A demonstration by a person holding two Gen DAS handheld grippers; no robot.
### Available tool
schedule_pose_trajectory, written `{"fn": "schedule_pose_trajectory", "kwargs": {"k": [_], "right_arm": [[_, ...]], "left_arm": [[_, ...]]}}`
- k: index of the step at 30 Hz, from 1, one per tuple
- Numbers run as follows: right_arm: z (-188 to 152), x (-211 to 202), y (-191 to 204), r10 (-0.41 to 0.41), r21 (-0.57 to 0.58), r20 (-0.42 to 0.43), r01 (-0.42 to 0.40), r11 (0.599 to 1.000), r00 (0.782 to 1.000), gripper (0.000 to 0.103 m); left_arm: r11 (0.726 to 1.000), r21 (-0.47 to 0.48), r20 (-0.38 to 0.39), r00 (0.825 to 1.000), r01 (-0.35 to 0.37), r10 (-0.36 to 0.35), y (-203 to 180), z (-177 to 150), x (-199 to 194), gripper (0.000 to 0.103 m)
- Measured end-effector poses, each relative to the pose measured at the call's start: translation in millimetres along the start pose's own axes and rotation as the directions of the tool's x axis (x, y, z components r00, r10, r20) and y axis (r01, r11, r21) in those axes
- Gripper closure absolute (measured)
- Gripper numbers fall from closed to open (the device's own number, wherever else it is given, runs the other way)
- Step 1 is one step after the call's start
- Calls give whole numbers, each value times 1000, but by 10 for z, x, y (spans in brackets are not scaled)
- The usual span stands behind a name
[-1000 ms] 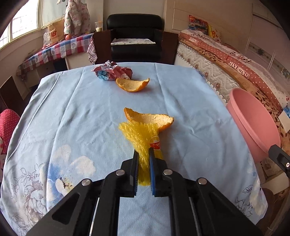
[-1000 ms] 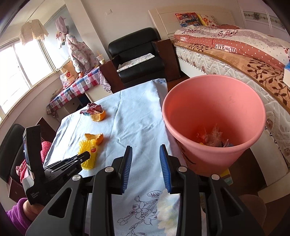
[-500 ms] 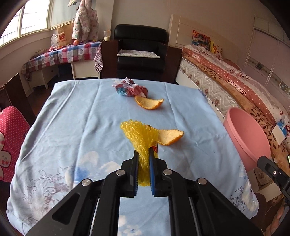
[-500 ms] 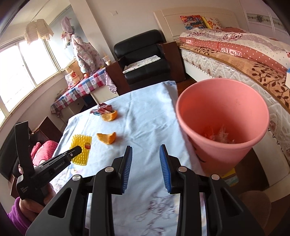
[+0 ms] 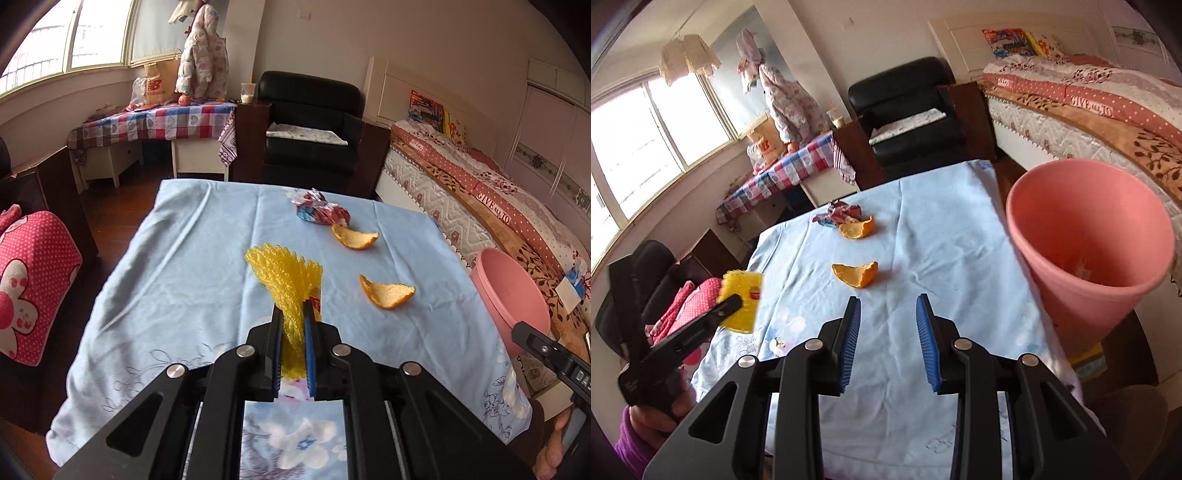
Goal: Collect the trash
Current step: 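Move the right gripper toward the orange peel while the left holds the yellow net, then grasp the orange peel with the right gripper and lift it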
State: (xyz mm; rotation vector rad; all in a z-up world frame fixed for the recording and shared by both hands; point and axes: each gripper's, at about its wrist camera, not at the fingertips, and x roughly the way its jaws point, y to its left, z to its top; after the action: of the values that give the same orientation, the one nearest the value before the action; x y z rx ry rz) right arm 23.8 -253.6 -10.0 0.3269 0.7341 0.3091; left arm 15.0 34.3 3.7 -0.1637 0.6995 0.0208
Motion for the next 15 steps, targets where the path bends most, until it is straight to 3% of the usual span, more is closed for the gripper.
{"fn": "schedule_pose_trajectory", "kwargs": {"k": [5,10,15], "right_arm": [[140,322,131,-17,10,-77,18,1000,997,71],[259,658,264,-2,-8,-103,1,1000,995,71],[337,965,389,-54,-38,-107,50,998,993,71]], "left_arm": [[1000,-23,24,1000,2,-1,184,69,-96,94],[999,-39,24,1000,-12,13,375,130,-63,94],[998,-60,4,1000,-27,27,506,148,43,94]]}}
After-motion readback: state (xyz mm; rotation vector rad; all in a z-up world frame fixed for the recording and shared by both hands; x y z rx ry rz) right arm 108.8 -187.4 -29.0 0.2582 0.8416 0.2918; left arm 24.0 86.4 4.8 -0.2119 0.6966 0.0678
